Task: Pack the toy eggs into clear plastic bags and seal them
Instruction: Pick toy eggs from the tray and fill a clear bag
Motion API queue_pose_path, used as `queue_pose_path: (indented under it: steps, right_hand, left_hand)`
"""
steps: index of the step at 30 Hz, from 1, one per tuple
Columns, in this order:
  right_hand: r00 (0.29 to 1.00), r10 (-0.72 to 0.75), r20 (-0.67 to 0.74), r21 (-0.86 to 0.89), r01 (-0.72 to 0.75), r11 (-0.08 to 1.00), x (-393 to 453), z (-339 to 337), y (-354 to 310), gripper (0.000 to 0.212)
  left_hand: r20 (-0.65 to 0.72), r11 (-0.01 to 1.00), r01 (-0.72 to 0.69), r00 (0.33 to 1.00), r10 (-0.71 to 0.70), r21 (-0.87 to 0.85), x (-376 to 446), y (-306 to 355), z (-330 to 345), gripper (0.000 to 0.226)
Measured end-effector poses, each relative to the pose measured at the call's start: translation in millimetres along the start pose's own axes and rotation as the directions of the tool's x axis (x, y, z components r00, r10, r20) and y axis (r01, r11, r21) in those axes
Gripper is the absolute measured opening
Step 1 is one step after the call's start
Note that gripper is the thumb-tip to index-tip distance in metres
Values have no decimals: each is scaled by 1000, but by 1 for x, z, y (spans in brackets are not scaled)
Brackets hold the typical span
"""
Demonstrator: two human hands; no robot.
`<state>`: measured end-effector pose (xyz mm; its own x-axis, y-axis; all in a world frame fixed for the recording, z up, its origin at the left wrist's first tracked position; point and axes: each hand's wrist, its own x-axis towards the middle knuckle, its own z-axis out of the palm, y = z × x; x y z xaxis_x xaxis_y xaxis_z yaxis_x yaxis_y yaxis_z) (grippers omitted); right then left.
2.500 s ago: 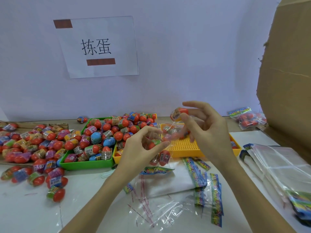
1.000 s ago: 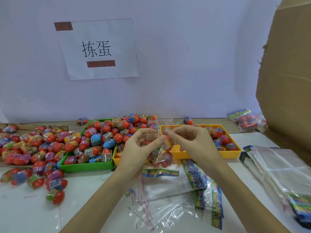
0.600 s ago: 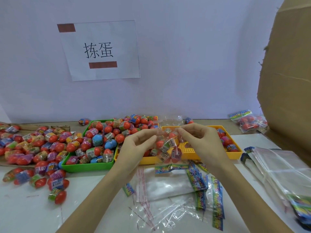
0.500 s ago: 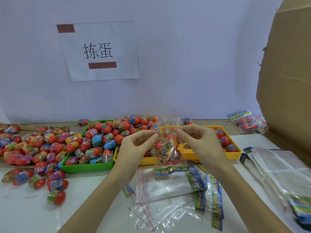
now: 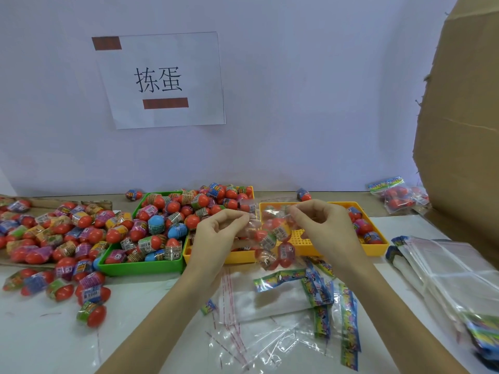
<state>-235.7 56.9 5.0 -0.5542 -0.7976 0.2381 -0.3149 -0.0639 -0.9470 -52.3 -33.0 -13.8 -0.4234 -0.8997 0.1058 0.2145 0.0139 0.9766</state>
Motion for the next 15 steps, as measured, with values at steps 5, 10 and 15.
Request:
queue_pose_path:
  steps: [5, 10, 15]
  right_hand:
    - [928, -321, -191, -178, 289, 941, -8, 14, -3, 27]
    - [626, -780, 7, -479, 687, 547, -15, 24, -5, 12]
    - [661, -745, 90, -512, 672, 535, -14, 25, -1, 18]
  left_hand:
    - [34, 988, -93, 995, 89, 120, -2, -1, 1, 13]
    - [96, 944, -247, 968, 231, 221, -8, 0, 6, 19]
    - [125, 918, -318, 947, 295, 239, -12, 0, 11, 18]
